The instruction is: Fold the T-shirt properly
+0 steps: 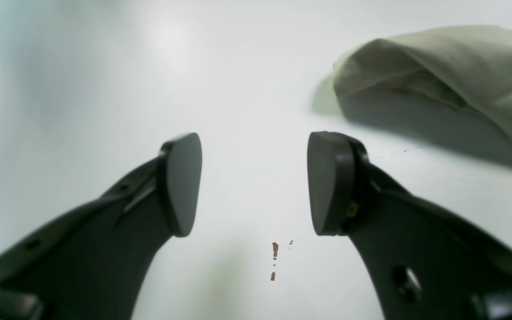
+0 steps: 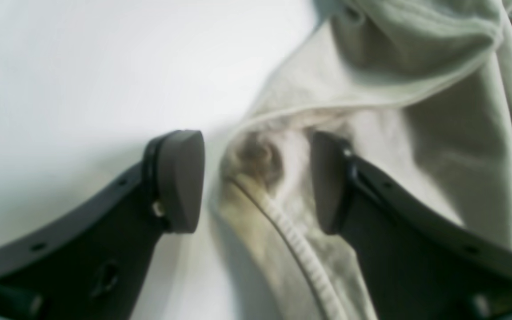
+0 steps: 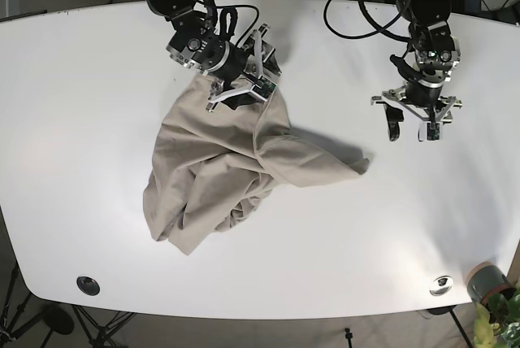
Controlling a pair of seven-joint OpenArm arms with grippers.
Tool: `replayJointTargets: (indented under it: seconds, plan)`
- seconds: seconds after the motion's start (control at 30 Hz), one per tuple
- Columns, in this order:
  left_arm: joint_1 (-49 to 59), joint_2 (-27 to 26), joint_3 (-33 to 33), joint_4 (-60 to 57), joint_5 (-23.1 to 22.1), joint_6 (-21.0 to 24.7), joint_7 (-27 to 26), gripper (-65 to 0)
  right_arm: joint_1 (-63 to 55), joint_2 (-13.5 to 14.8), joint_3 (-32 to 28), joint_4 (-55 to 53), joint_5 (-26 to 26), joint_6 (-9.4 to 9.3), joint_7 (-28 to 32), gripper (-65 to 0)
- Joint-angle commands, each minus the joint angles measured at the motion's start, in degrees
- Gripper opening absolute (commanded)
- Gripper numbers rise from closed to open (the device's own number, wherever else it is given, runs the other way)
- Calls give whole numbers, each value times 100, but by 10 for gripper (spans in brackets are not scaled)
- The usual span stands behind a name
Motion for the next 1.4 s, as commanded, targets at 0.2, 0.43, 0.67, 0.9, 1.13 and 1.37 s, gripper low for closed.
replayJointTargets:
  seconds: [0.2,0.43,0.67,0.9,1.13,1.37]
  plan:
    - [-73,-43,-4,84,-65,8,-144,-311,-57,-23,-30,58,12,-80,314,-285]
    - [-73,-52,-4,84,-65,8,-144,-311,-66,3,-39,-294,56,-634,675,-285]
    - [-55,-61,-4,84,-65,8,-144,-311,49,12,-3,-531,38,-642,728,-285]
    - [-46,-61,-4,84,-65,8,-144,-311,110,21,5,-557,20,-651,763,-285]
    - [-46,-61,-13,84,-65,8,-144,-311,101,21,5,-795,12,-660,1070,-287]
    - [-46,-61,-22,75,-65,8,-144,-311,49,21,5,-839,12,-660,1088,-379]
